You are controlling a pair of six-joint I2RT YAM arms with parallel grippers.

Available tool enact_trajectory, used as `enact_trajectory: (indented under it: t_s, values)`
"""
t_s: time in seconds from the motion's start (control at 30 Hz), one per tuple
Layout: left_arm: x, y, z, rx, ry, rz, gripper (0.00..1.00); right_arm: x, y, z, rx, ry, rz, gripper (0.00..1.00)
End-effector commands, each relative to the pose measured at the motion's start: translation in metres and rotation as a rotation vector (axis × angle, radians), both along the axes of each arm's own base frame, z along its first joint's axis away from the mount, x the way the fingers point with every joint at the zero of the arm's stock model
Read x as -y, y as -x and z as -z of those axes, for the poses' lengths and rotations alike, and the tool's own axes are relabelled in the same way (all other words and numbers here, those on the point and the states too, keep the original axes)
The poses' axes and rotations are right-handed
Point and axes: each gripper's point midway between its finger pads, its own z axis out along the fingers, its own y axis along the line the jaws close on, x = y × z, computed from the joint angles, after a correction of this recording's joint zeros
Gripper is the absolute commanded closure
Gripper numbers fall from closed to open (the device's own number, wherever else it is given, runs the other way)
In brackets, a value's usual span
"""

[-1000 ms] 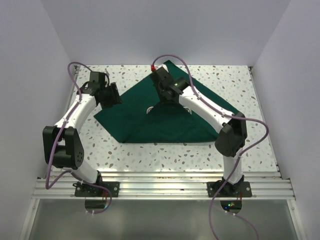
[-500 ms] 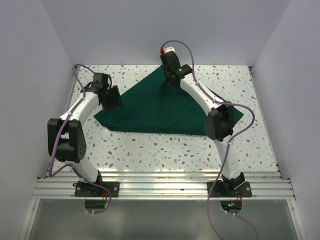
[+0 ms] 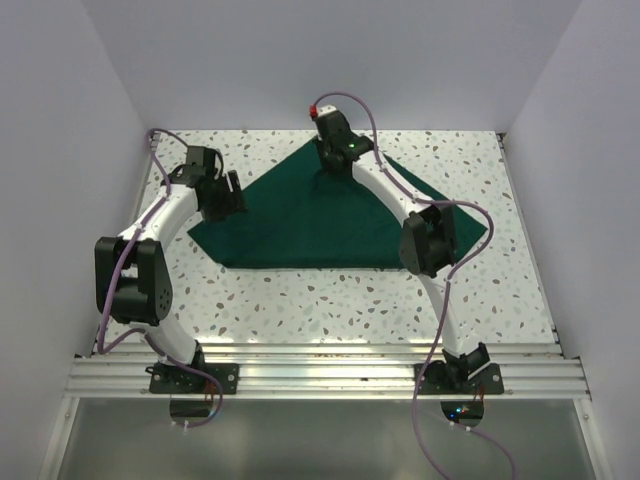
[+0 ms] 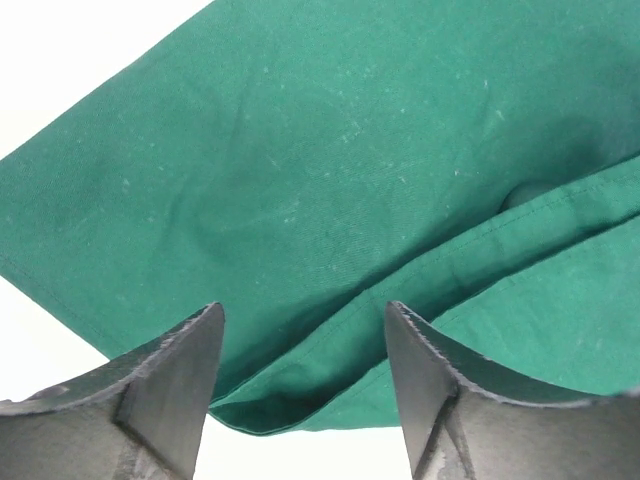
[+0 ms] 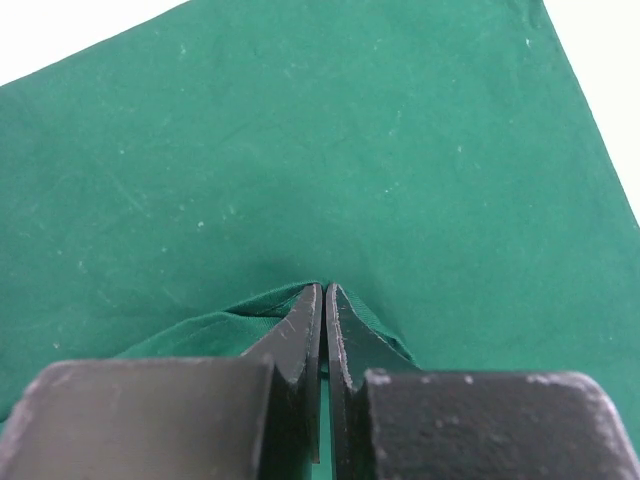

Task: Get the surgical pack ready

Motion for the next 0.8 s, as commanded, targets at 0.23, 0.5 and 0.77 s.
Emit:
enact_trajectory:
  t_s: [0.23, 0.5, 0.77]
  values:
    - [0.001, -0.012, -0.01, 0.03, 0.021, 0.011, 0.23, 0.02, -0.027, 0.018, 0.01, -0.016, 0.085, 0.6]
    - [0.004, -0.008, -0.008, 0.028, 0.039, 0.016, 0.23, 0.021, -0.017, 0.0, -0.04, -0.107, 0.131, 0.28]
    - [0.008, -0.002, -0.006, 0.029, 0.061, 0.031, 0.23, 0.005, 0.001, 0.008, -0.104, -0.184, 0.0, 0.28]
